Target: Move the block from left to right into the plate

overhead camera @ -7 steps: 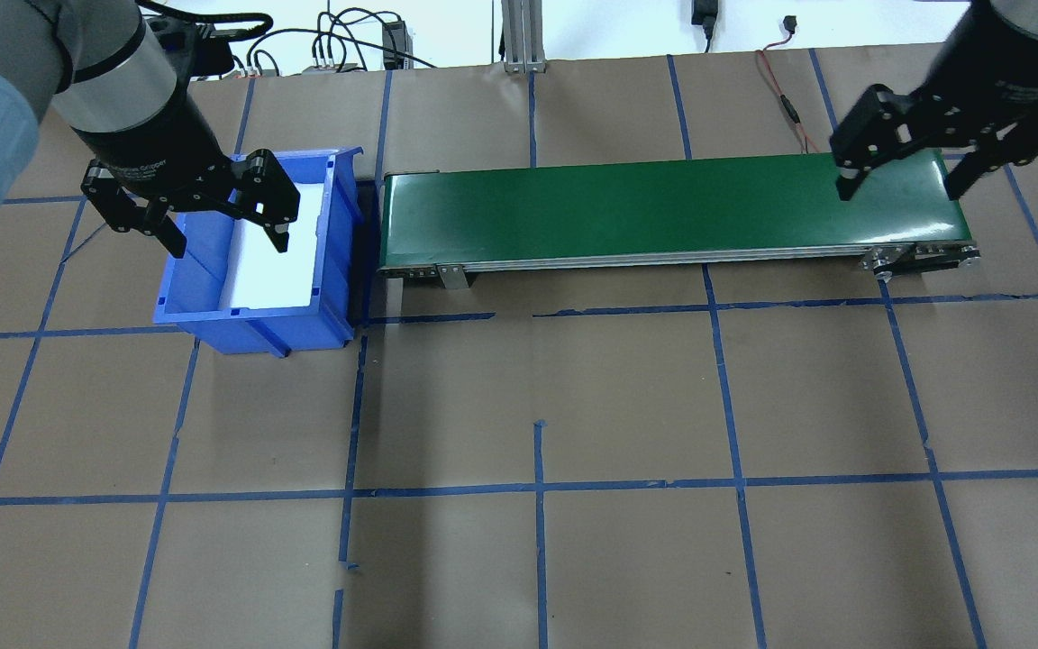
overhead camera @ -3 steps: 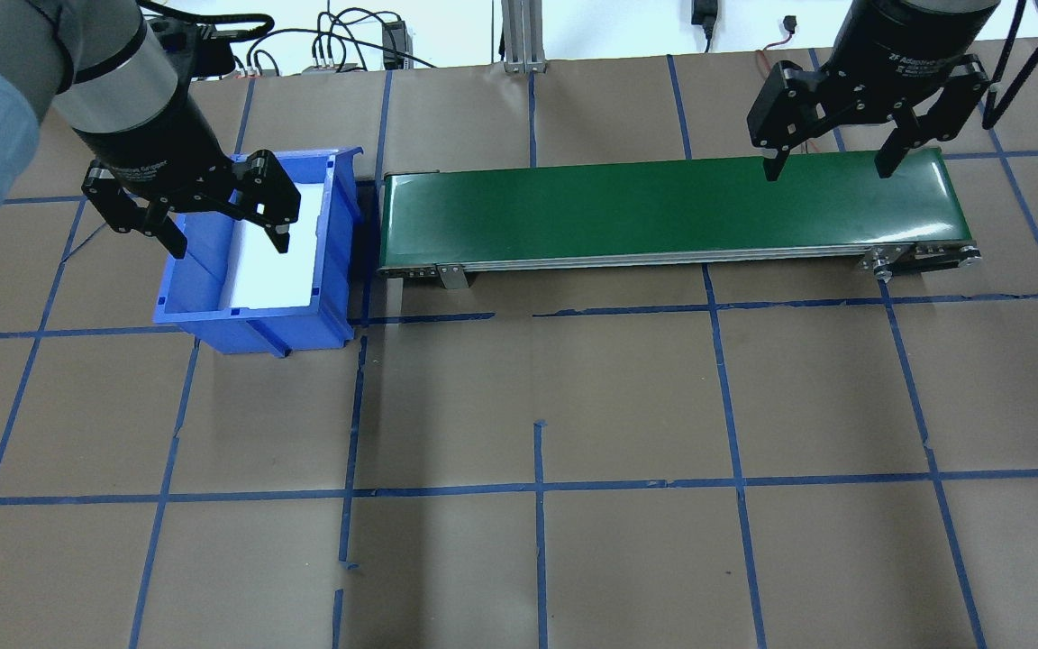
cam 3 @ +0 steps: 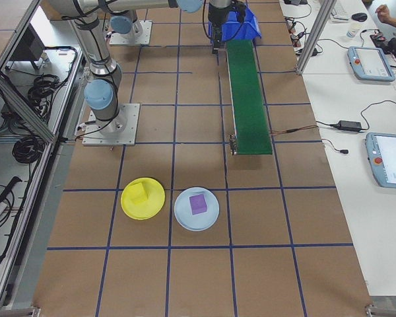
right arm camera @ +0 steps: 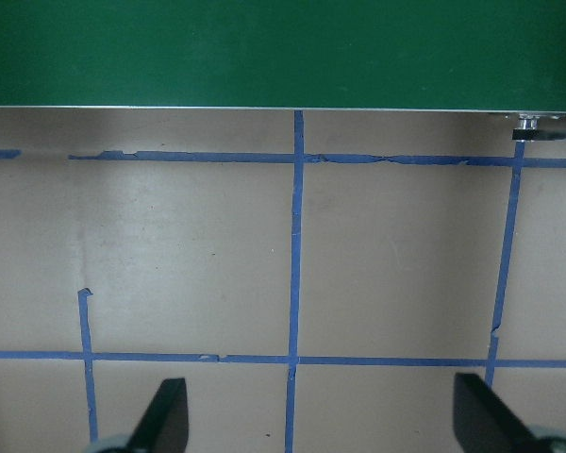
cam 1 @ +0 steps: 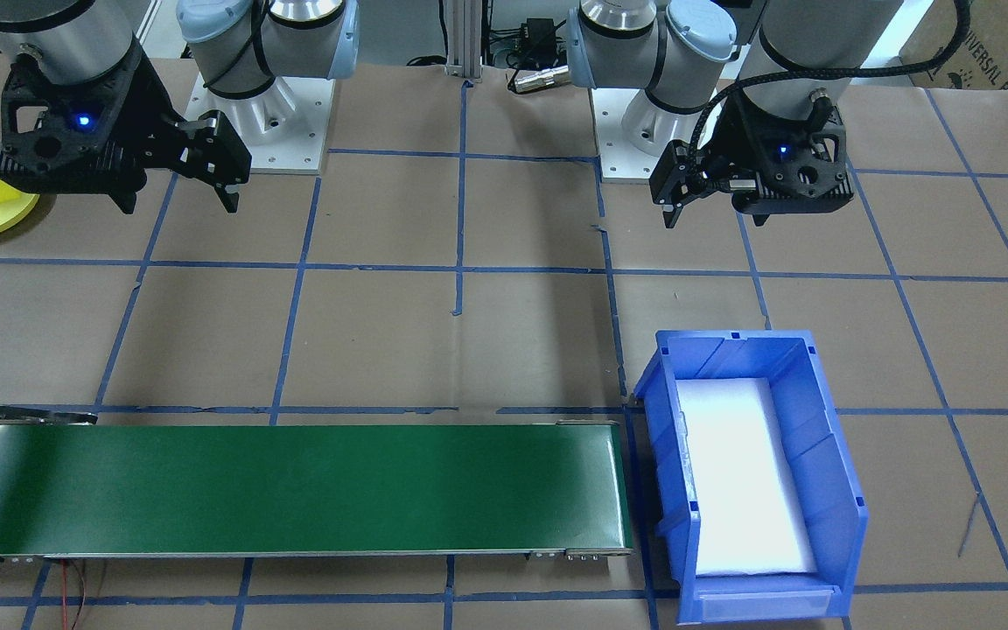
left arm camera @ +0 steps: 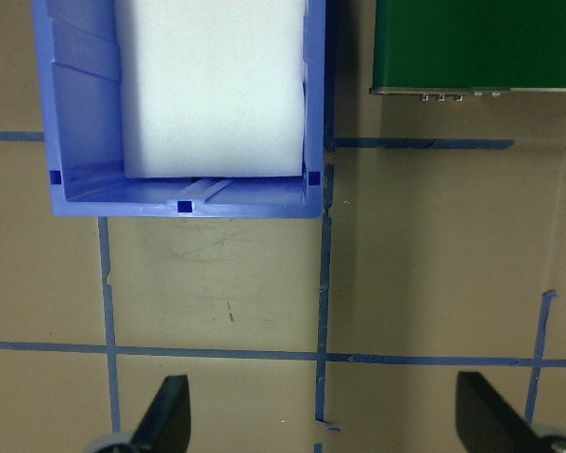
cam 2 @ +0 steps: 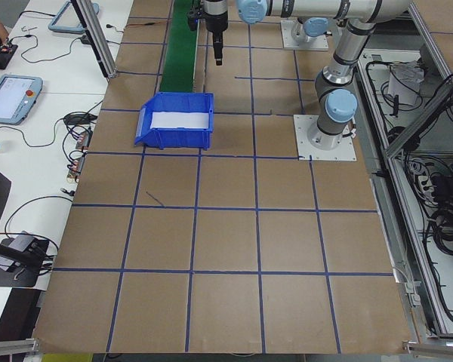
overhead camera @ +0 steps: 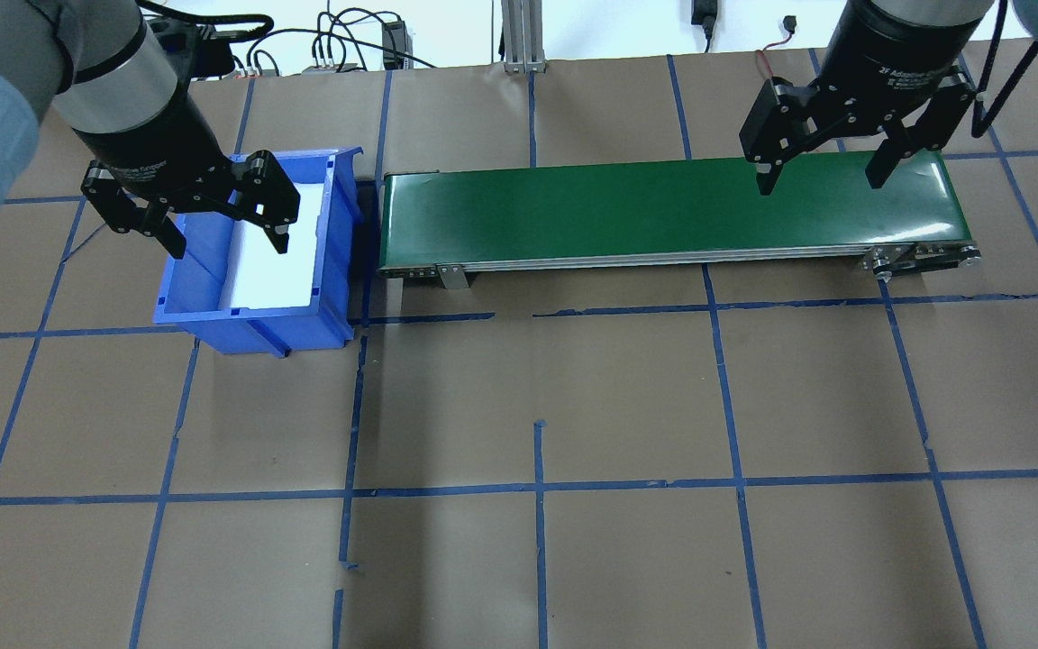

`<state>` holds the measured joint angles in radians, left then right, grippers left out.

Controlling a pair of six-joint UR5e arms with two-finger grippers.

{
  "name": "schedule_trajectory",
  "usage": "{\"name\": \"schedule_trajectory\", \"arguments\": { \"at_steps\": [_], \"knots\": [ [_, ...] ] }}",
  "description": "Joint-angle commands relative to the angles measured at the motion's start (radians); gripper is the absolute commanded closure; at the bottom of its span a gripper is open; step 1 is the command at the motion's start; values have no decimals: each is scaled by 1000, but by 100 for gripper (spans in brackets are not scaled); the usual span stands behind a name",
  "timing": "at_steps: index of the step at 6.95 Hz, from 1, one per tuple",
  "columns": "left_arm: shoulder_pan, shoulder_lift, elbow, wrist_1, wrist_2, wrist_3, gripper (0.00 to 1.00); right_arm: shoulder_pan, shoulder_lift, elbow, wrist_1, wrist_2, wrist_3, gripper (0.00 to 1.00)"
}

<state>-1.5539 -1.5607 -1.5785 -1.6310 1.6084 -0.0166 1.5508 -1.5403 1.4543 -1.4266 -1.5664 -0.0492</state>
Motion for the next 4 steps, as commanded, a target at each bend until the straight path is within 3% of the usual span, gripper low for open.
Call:
{"name": "schedule_trajectory", "arguments": {
  "at_steps": [1,4],
  "knots": [
    [-2,7,0,-1,2,0,0,-8,-6,4,35,-36,-3,0],
    [6,8,-2,-4,5,0,0,-8,-6,6,37,-40,-3,0]
  ]
}}
